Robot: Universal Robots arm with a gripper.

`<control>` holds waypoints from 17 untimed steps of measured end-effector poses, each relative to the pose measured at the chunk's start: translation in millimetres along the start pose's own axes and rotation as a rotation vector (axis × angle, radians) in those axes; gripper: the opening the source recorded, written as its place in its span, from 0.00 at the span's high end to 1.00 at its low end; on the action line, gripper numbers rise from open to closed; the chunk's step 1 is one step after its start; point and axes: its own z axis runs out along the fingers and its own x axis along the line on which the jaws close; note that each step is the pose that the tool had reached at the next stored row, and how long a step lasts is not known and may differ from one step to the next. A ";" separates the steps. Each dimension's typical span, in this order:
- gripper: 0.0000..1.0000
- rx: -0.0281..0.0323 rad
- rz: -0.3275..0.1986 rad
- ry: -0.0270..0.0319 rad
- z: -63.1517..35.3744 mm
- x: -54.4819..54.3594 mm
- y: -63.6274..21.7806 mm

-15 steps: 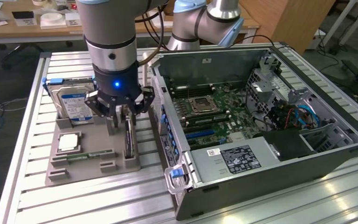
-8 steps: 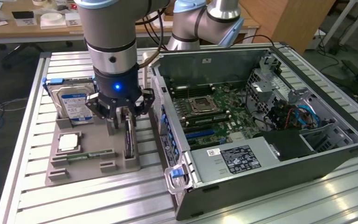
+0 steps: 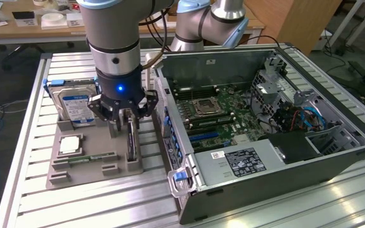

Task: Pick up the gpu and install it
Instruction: 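Pick up the gpu and move the gpu toward the slot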

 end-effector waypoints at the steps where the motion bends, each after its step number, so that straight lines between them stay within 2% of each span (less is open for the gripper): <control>1: 0.53 0.0000 0.000 0.0000 0.0 0.0 0.0; 7: 0.53 0.0000 0.000 0.0000 0.1 0.0 0.0; 17: 0.53 0.0001 0.000 0.0000 9.1 0.2 -0.4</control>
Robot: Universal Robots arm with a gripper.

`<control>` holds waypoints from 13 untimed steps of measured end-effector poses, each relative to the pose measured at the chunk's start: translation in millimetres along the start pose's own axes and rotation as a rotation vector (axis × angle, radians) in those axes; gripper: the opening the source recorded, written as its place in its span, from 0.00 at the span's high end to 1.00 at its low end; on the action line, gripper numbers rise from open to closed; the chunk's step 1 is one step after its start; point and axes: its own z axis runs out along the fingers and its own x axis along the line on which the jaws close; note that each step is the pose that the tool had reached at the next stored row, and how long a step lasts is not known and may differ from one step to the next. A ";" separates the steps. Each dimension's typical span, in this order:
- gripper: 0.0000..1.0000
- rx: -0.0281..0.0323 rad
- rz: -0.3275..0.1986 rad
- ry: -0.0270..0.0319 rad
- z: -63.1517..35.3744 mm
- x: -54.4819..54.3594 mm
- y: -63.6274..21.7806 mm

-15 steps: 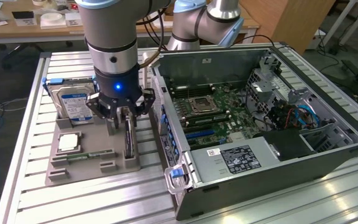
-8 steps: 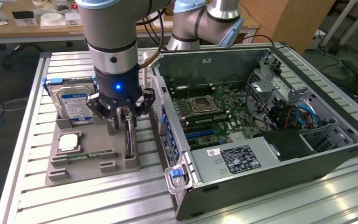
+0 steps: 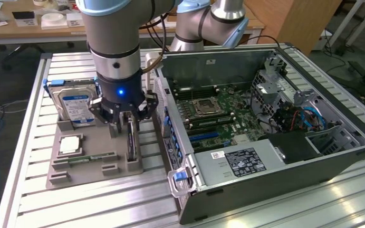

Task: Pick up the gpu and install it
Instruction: 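Pick up the gpu and move the gpu toward the slot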

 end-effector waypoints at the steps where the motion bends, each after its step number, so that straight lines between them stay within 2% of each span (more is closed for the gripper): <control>1: 0.53 0.0002 0.000 0.0002 0.1 0.1 0.0; 13: 0.53 0.0001 0.000 0.0001 0.5 0.0 0.0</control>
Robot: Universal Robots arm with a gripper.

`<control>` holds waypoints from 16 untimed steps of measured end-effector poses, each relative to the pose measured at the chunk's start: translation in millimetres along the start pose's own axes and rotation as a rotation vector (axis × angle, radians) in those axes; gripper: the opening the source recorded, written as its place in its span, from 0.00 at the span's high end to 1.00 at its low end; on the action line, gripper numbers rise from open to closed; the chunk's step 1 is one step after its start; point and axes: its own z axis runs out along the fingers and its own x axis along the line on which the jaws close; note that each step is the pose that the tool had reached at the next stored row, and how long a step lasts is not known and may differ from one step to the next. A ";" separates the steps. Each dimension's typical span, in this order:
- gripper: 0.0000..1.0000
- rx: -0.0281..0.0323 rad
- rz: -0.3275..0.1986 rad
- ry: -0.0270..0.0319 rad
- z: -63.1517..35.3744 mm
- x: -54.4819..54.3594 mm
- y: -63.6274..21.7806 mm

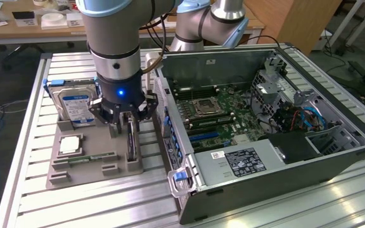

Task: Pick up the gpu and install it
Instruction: 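Pick up the gpu and move the gpu toward the slot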

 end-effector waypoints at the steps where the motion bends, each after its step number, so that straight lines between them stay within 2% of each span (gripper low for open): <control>1: 0.53 -0.0003 0.000 -0.0003 0.6 0.0 0.0; 16: 0.53 0.0000 0.000 0.0000 15.0 -0.3 -0.6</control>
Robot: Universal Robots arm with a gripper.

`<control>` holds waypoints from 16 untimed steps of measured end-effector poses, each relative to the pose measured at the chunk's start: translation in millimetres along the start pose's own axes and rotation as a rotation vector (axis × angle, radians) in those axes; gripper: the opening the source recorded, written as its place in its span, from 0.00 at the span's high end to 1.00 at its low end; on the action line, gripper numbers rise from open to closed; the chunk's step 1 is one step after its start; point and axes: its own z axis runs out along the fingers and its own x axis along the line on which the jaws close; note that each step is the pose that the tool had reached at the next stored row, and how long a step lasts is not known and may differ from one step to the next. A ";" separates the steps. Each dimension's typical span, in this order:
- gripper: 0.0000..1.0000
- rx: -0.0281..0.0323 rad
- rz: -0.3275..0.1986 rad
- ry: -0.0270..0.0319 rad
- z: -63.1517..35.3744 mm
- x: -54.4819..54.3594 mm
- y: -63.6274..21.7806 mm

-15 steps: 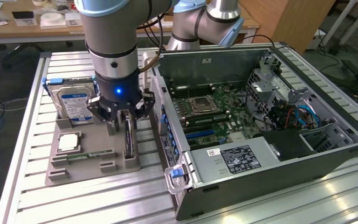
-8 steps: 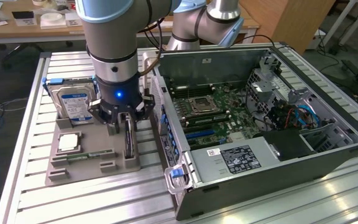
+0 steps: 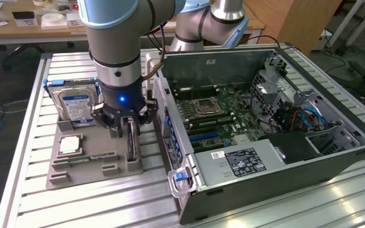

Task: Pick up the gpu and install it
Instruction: 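Pick up the gpu and move the gpu toward the slot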

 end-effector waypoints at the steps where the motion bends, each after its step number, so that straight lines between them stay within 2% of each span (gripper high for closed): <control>1: 0.53 0.0002 0.000 0.0001 0.4 -0.1 0.0; 8: 0.53 0.0000 0.000 -0.0001 6.2 -0.1 -0.1; 16: 0.53 0.0000 0.000 0.0000 11.6 0.5 6.0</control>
